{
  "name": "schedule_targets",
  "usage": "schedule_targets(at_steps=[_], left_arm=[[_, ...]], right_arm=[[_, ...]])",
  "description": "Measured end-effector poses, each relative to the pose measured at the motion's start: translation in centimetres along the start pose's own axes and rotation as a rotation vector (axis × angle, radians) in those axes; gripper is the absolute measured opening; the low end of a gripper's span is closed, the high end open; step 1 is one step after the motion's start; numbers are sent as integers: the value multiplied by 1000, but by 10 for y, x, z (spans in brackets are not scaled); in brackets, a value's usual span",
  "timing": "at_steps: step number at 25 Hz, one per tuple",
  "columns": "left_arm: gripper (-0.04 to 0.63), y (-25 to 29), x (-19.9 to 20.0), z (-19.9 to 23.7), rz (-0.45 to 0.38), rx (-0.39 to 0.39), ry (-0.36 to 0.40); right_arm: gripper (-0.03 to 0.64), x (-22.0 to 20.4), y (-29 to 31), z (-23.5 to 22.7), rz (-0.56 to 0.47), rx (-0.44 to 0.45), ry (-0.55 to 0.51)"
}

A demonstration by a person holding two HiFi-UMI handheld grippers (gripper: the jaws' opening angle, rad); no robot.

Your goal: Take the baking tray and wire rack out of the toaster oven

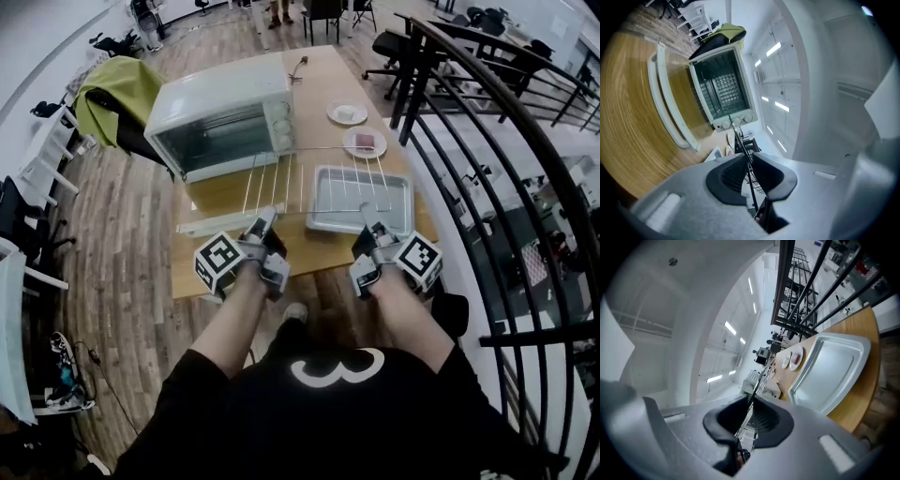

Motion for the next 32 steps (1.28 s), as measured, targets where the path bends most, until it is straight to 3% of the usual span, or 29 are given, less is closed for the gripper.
schedule_targets(at_steps=[7, 14, 32], left_arm=[[44, 46, -49, -8, 130, -28, -5], [46, 81, -76, -1, 222, -24, -8], [49, 131, -87, 53, 318, 74, -36]], right_arm=[[34, 42, -48, -25, -113, -76, 7], [35, 64, -68, -51, -164, -124, 14], [37, 78, -48, -124, -148, -197, 87]])
Point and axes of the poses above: the fingertips, and each gripper's own axes: y forward along the fingers, z to its left, x out of its top, the point moved 4 cm from there along -y, backward along the fingers, and after that the axes turned 5 degrees about z, right-handed, at the moved point
